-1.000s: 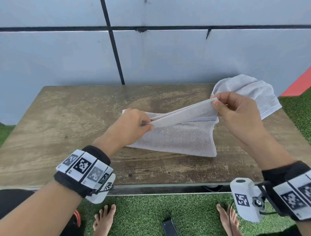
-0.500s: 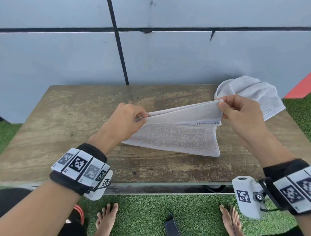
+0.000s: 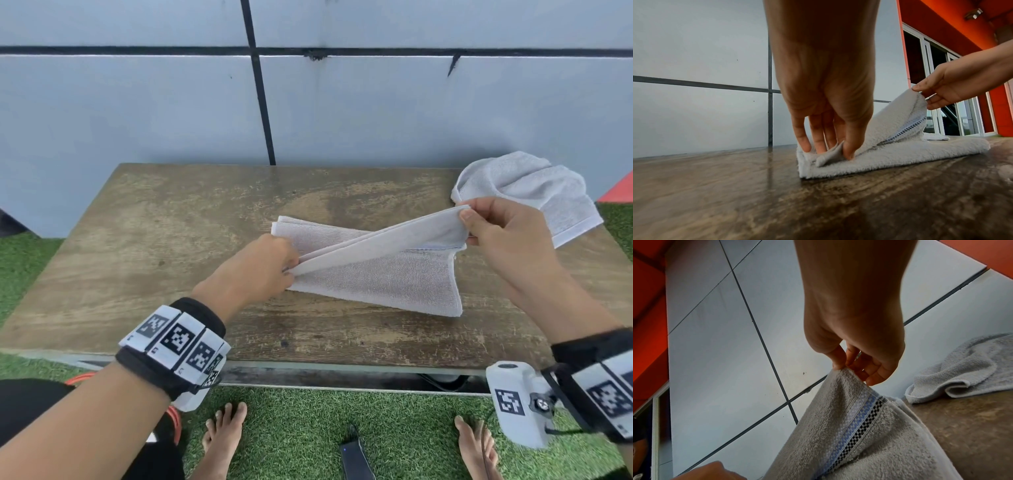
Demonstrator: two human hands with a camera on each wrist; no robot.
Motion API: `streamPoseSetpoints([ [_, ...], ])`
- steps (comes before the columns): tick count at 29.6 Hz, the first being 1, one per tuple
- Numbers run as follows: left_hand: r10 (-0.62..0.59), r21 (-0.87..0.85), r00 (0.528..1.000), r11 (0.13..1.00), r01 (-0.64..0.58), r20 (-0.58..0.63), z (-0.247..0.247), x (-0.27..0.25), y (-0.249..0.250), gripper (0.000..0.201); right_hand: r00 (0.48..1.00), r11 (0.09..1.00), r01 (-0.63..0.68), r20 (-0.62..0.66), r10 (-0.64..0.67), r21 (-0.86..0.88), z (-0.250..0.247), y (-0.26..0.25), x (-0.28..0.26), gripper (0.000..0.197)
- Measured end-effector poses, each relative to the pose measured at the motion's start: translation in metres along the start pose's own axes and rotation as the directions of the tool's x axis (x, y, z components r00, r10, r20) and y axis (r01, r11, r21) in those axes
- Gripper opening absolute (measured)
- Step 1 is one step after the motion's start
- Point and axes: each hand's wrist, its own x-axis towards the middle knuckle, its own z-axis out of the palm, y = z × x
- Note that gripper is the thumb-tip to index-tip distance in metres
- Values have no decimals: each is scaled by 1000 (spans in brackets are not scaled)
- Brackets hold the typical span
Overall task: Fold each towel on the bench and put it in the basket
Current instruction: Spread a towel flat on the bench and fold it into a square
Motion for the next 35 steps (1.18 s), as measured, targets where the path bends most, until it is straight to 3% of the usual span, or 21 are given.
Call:
streamPoseSetpoints([
  [9,-87,-82,993,993,81,-83,-2,-7,-23,22,999,998,-46,10,46,44,-1,2,-1,12],
  [13,-56,-97,994,994,46,-96,1,-10,-24,10,999,998,-38,23,37,42,2,5,-1,10],
  [29,-172,-233,959,965,118,-226,-2,-16,-24,5,999,998,-42,21,41,40,2,8,1,10],
  [35,-138,-220,940,973,70,-311,-4,-20,-27,7,998,995,-55,33,52,84,0,13,3,12],
])
